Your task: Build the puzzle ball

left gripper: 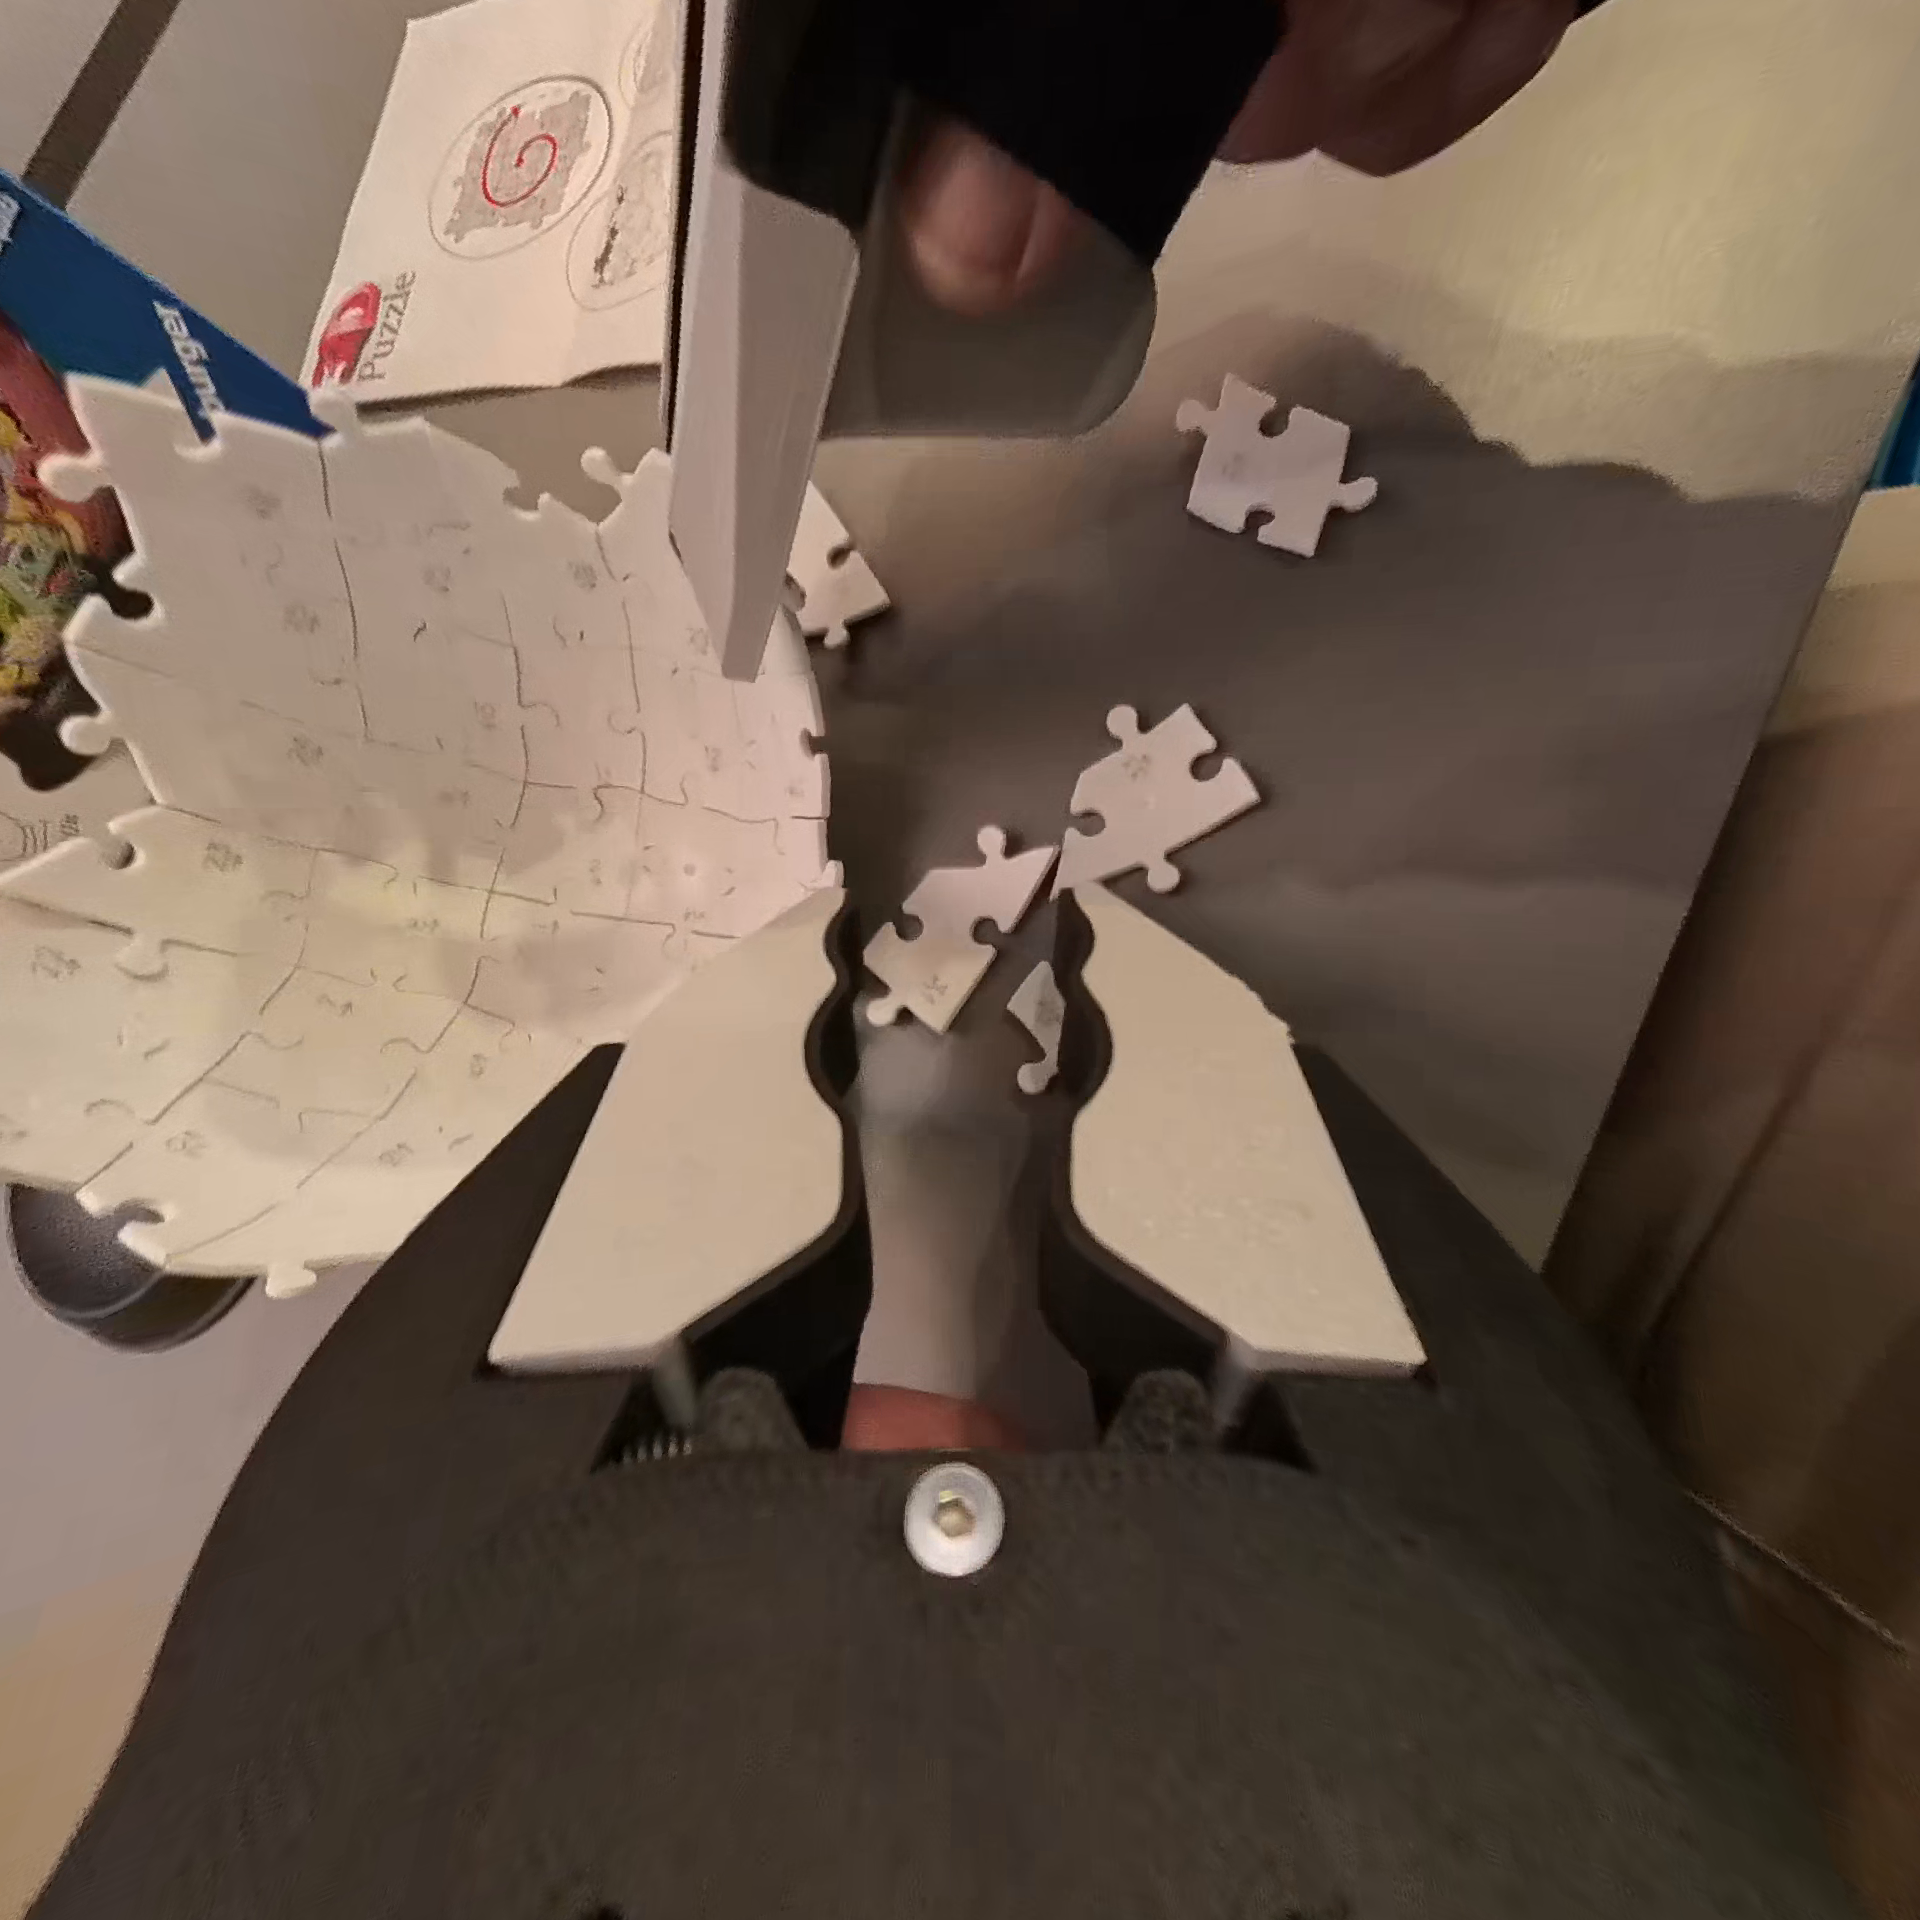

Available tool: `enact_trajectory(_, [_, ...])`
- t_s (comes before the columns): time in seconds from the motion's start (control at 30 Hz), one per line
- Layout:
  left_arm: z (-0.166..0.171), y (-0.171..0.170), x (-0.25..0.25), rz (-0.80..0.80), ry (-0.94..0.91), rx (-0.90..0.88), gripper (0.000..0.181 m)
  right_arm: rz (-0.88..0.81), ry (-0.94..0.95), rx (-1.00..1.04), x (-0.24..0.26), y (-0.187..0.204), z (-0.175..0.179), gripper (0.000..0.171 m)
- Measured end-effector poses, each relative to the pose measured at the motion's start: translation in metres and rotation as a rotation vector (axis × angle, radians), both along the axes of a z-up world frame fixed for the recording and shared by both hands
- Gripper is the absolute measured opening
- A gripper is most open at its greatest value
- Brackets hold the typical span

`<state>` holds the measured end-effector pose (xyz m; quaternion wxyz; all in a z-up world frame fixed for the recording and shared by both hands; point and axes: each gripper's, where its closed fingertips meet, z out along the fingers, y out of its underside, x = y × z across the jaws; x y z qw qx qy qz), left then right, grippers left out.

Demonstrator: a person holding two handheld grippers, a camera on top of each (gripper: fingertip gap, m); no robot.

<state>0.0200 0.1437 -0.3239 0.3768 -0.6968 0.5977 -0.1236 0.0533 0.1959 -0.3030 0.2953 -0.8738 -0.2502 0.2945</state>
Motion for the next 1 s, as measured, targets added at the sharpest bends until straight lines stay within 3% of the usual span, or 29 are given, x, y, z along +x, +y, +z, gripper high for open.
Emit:
enact_trajectory(0.43, [-0.002,0.003,0.007,-0.02,0.013,0.043,0.036,0.024,-0.007,-0.012,0.018,-0.015,0.012,0.035])
enact_trajectory(0.67, [0.0,-0.002,0.01,-0.065,0.0,0.046,0.033,0.065,-0.044,-0.028,0.003,-0.02,-0.001,0.035])
enact_trajectory(0.87, [0.028,-0.005,0.006,-0.104,-0.088,0.112,0.034,0.036,-0.032,0.013,0.005,-0.013,0.005,0.033])
enact_trajectory(1.0, [0.066,0.017,-0.019,-0.029,-0.208,0.178,0.035,0.008,-0.022,0.038,0.007,-0.008,0.008,0.033])
